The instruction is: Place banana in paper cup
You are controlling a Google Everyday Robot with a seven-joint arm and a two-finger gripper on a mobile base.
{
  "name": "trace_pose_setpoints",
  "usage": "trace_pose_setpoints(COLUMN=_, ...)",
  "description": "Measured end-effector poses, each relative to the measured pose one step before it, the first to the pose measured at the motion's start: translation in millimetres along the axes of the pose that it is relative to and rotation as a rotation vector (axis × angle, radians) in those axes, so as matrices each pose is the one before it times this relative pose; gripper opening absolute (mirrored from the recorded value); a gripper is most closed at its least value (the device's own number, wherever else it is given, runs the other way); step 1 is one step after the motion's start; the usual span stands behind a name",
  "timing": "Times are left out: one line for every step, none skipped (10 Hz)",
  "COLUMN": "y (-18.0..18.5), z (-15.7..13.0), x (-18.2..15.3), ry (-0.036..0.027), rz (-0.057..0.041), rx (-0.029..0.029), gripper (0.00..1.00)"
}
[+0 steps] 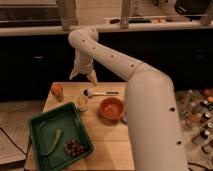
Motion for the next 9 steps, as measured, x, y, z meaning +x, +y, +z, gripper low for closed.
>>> trace_pose_setpoints(y=0.11, z=0.01, x=0.02, ry=0.0, rz=0.00007, rx=-0.00008, gripper=0.8)
trace_pose_setpoints(y=-0.06, z=0.08, x=-0.06, ry=-0.00012, rz=-0.00016, rx=-0.00006, gripper=0.8)
trace_pose_setpoints(y=-0.01, z=-0.12, x=0.06, ry=0.00016, rz=0.00014, rx=0.00021, gripper=0.8)
trace_pose_setpoints(y=0.27, z=0.89, x=0.04, ry=-0.00116, rz=0.00039, rx=-0.00048, gripper=0.8)
trace_pose_setpoints(y=-0.08, z=-0.05, x=-0.07, ry=0.00006, rz=-0.0002, rx=-0.00014, gripper=0.8)
trace_pose_setpoints(y=0.08, z=0.27, x=0.0, ry=-0.00023, rz=0.00002, rx=-0.00028, gripper=0.8)
trace_pose_setpoints(y=-0.03, z=0.03, x=-0.04, ry=-0.00011, rz=-0.00007, rx=0.00002, gripper=0.8)
trace_pose_setpoints(y=-0.07, z=-0.2, x=0.03, ry=0.00025, rz=0.00004, rx=0.00019, gripper=0.8)
trace_pose_setpoints(y=0.09, z=0.08, x=0.03, ry=-0.00005, rz=0.00011, rx=-0.00011, gripper=0.8)
